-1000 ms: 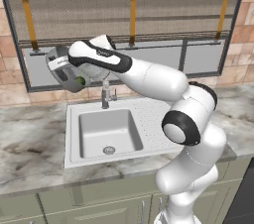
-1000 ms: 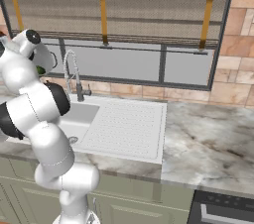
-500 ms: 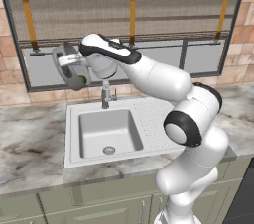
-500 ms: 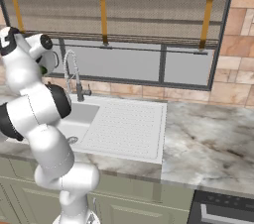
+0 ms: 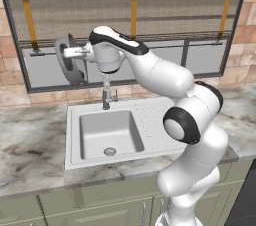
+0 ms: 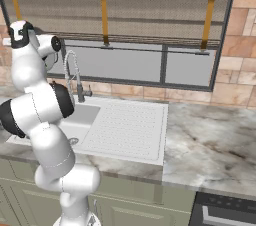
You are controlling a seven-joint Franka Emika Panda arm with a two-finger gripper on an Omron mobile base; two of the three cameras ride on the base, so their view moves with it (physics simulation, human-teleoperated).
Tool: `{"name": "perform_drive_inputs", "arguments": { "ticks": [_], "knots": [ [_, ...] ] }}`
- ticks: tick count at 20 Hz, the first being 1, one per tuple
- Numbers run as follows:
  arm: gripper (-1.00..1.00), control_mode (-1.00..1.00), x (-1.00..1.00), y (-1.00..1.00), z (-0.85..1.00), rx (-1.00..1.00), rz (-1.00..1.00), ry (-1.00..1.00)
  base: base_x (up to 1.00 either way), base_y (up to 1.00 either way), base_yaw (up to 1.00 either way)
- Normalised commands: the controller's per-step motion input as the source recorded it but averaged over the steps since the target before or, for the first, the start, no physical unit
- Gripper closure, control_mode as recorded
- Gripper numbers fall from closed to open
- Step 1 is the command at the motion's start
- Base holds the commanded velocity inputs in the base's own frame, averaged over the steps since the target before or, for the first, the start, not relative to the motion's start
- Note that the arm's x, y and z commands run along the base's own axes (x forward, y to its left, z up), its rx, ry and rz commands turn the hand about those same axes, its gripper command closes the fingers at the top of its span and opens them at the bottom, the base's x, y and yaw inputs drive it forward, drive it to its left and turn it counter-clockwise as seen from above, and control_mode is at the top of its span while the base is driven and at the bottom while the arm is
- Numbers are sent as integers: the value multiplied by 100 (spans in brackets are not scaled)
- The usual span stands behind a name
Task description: Dump the avocado from the pot into the sink. Then turn on the water and wash the avocado. Then turn off the water and put the avocado back in the pot.
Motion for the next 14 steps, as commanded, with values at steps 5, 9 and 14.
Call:
{"name": "perform_drive_inputs", "arguments": {
  "ticks": [5, 9, 14],
  "knots": [
    [100, -100, 11, -14, 42, 7, 1, 0, 0, 0, 0],
    [100, -100, 11, -19, 24, 5, 0, 0, 0, 0, 0],
    [100, -100, 24, -20, 17, 4, 0, 0, 0, 0, 0]
  ]
}}
